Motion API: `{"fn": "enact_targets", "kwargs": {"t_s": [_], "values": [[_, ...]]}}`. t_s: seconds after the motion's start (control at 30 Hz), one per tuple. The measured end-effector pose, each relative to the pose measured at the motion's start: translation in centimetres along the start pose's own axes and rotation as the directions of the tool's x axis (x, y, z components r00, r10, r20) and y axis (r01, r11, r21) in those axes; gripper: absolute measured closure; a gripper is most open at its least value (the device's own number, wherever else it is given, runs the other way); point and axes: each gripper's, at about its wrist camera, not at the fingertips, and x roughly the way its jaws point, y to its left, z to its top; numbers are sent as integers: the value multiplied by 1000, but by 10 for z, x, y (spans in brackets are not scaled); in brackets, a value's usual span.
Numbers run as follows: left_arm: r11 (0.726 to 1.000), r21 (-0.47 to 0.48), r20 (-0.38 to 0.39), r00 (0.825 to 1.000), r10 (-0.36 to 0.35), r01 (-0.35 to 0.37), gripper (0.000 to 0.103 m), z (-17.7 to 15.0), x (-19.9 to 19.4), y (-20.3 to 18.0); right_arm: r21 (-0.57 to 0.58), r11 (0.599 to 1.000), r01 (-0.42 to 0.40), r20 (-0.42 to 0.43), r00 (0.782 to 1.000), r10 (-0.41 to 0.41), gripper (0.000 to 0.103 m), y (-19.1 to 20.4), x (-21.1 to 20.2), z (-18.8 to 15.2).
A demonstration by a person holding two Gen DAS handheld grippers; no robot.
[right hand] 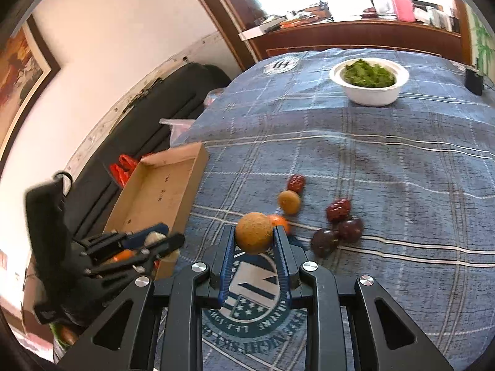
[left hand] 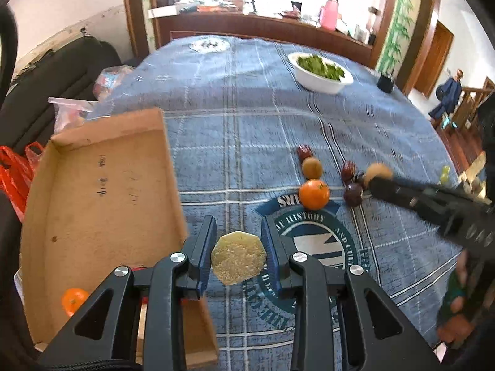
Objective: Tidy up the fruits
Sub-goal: 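Carry the cream cube over the tray with the left tool while the right carries the tan fruit, then open the left tool to drop the cube in the tray while the right releases the tan fruit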
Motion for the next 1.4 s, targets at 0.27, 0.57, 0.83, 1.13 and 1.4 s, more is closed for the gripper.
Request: {"fn": "enact_targets", "kwargs": {"t_s": [0.27, 0.57, 0.83, 1.13, 1.4], "values": [[993, -94, 52, 996, 75, -70, 76, 1, -21, 43, -84, 994, -69, -42, 997, 66, 78, 43, 21, 0], [971, -198, 47, 989, 144, -132, 75, -11, -30, 92, -140, 974, -179, -116, 980, 163, 78, 94, 58, 0], [938, -288, 9, 979, 204, -193, 75, -17, -23, 129, -158, 956, -247, -170, 961, 220, 78, 124, 90, 2], [898, -341, -91, 961, 263, -278, 75, -22, 4, 156, -251, 944, -213, -234, 960, 154, 78, 168, 149, 2], [887, -343, -171, 949, 265, -309, 75, -29, 27, 161, -318, 934, -162, -289, 955, 67, 78, 178, 183, -16]]}}
